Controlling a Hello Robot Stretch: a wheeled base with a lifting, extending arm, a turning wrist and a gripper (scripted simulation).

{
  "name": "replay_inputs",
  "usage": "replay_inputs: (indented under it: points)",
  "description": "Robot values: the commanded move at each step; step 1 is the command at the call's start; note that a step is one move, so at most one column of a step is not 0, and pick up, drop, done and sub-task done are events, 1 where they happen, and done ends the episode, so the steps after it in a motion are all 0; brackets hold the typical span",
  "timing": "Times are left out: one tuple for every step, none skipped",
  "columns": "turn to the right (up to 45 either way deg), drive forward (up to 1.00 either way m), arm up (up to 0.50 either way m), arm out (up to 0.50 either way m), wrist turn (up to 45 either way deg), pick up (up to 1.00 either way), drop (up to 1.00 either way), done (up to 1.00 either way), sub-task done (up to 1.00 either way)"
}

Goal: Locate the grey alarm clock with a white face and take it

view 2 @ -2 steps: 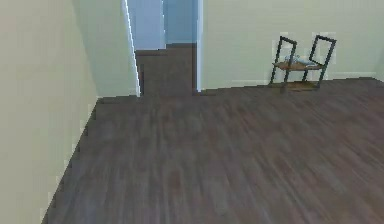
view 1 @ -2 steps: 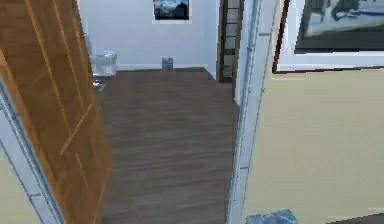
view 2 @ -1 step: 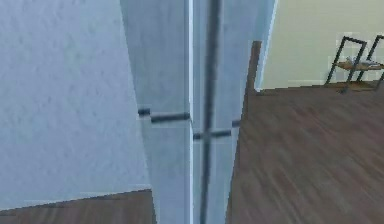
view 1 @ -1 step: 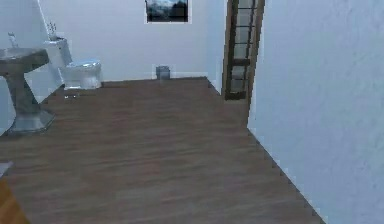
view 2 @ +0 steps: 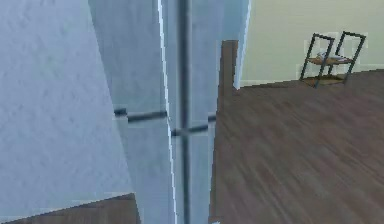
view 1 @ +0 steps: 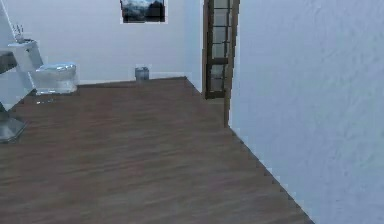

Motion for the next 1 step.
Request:
replay_inputs:
  points:
    - [0.0, 1.00, 0.00, 0.00, 0.0, 0.00, 0.00, 0.00, 0.00]
